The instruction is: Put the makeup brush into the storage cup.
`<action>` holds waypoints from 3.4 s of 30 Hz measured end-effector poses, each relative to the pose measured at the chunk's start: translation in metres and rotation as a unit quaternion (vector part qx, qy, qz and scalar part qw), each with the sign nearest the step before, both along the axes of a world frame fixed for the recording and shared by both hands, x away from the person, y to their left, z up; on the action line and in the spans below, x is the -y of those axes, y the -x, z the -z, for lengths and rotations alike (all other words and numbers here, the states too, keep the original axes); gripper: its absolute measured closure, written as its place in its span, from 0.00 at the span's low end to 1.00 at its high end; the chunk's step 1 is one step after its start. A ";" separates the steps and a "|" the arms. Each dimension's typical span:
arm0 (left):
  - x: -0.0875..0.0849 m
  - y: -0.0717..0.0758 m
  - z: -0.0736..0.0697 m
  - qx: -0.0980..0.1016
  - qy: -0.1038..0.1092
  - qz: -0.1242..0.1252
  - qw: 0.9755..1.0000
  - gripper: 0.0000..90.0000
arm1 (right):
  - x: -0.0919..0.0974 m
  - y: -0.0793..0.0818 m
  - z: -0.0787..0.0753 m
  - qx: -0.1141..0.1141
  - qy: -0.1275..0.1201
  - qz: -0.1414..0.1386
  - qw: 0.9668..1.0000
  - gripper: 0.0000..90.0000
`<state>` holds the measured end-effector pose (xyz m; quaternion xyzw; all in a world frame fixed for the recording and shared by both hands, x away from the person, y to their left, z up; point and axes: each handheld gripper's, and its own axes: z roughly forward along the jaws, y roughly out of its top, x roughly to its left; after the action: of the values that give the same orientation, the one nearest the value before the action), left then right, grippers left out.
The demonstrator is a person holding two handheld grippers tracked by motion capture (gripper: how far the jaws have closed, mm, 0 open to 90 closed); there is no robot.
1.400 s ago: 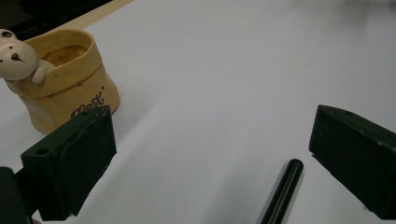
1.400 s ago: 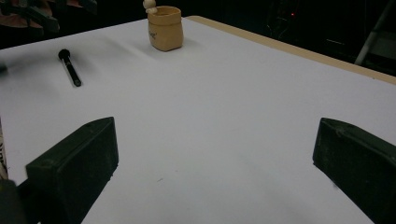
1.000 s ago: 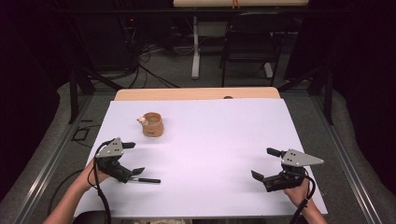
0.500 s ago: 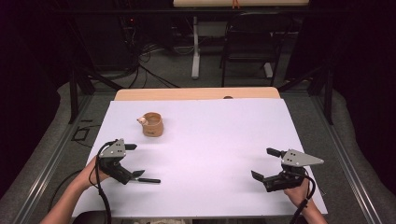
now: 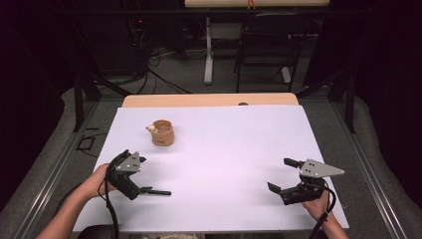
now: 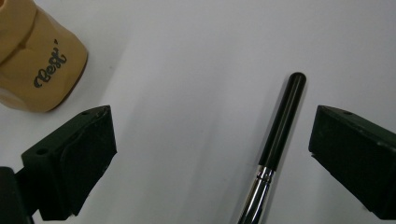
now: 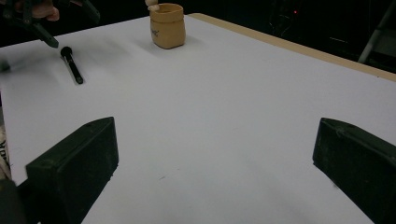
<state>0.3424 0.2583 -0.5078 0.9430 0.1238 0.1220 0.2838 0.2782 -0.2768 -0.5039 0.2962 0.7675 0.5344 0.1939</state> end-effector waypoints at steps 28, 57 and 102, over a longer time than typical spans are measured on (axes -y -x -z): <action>0.009 -0.001 -0.007 -0.040 -0.089 0.035 0.995 0.12 | -0.001 0.000 0.000 -0.004 0.006 -0.002 1.000 0.00; 0.014 0.002 -0.006 -0.064 -0.153 0.080 0.983 0.43 | -0.001 -0.001 0.001 -0.007 0.008 -0.006 1.000 0.00; 0.027 -0.002 0.014 -0.104 -0.257 0.123 0.953 0.82 | -0.002 -0.001 0.002 -0.014 0.013 -0.008 1.000 0.00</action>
<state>0.3442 0.2314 -0.5221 0.9994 -0.0003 0.0152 0.0302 0.2794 -0.2745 -0.5058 0.2948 0.7793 0.5218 0.1829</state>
